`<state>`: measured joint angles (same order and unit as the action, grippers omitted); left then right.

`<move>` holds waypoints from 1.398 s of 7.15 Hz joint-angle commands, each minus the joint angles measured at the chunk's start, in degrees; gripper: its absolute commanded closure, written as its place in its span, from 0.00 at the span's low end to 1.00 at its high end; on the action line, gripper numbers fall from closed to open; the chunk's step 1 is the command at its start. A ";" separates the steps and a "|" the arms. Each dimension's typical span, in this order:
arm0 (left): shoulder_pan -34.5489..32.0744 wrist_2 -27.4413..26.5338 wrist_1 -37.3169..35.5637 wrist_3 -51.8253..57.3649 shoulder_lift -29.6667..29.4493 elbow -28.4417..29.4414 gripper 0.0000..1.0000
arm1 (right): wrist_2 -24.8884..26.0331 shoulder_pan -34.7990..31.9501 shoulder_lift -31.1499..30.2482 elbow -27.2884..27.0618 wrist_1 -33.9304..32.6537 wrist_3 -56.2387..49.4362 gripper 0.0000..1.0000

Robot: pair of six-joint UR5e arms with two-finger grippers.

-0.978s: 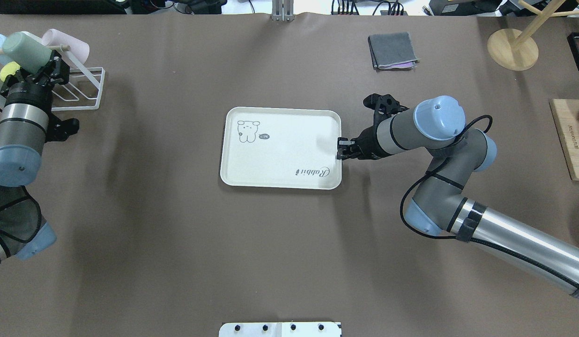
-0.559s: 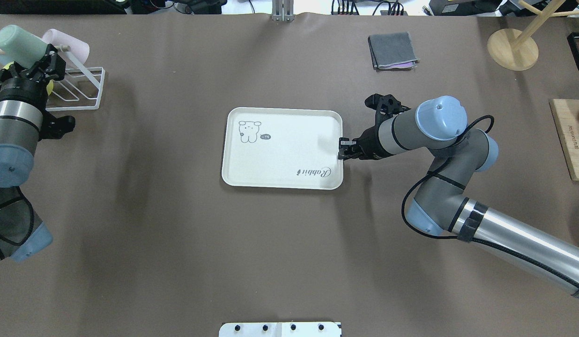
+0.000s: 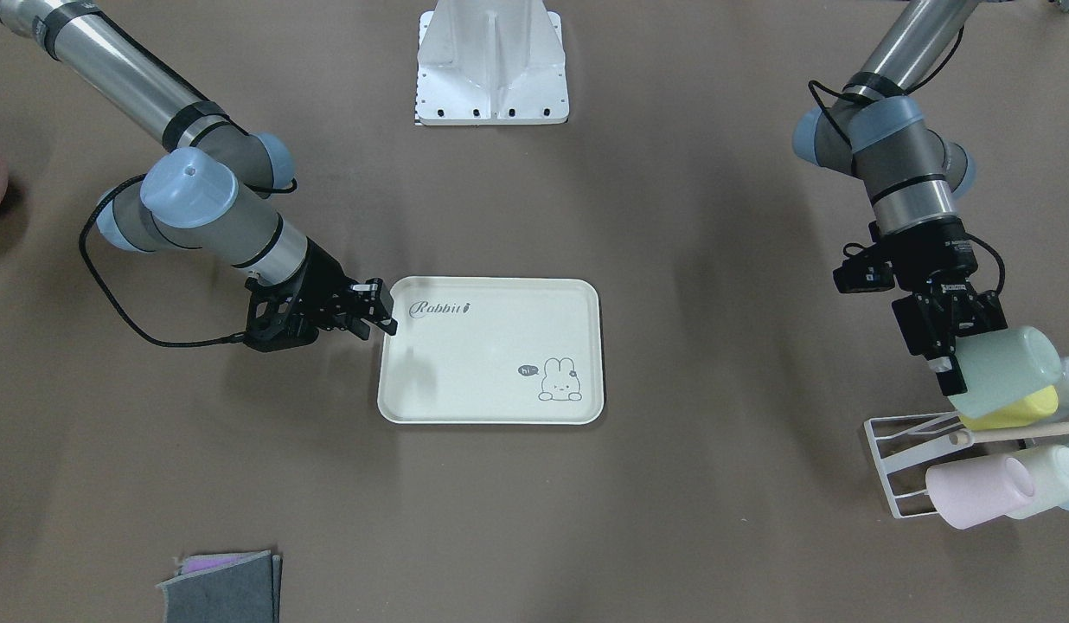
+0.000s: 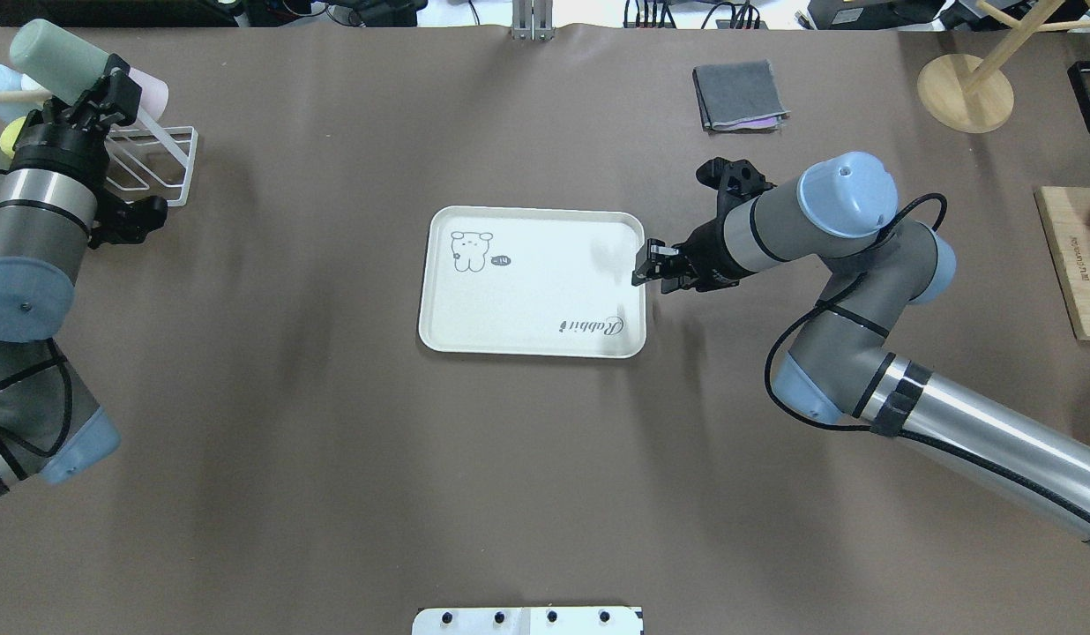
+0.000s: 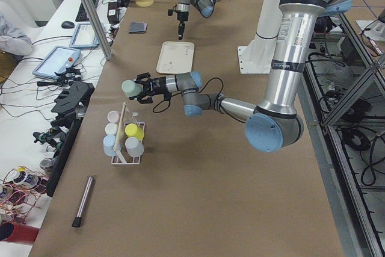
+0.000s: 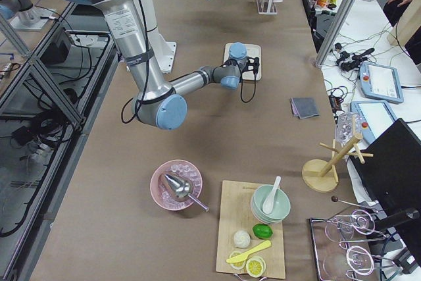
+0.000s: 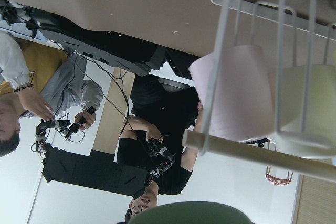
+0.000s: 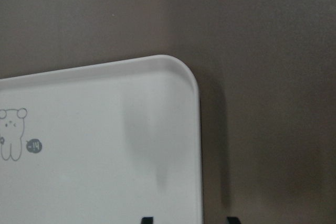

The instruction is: Pick up and place green cup on tray

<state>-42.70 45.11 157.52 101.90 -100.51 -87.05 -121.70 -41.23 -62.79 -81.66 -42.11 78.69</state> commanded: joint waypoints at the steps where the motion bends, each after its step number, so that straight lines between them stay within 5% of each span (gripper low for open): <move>1: 0.33 2.78 -0.72 -9.31 -2.12 -1.02 0.26 | -3.46 -3.93 -1.09 -2.71 -3.41 -0.20 0.00; 3: 0.51 11.53 -0.64 -22.64 -3.46 -1.80 0.26 | -3.46 -9.55 -4.07 -7.51 -9.97 -5.96 0.00; 6: 0.60 22.61 -0.81 -42.33 -8.89 -3.48 0.26 | 1.52 -15.45 -15.66 -25.43 -32.97 -41.48 0.00; 7: 1.12 25.52 -0.64 -51.28 -10.13 -3.39 0.28 | 5.29 -16.42 -18.65 -28.18 -35.30 -48.56 0.00; 10: 6.82 27.92 0.41 -73.89 -12.24 -2.52 0.29 | 4.80 -25.88 -20.96 -33.72 -51.24 -72.01 0.00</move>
<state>-38.46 72.53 157.57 36.67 -111.90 -89.96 -116.96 -62.71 -82.52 -112.37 -84.95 17.41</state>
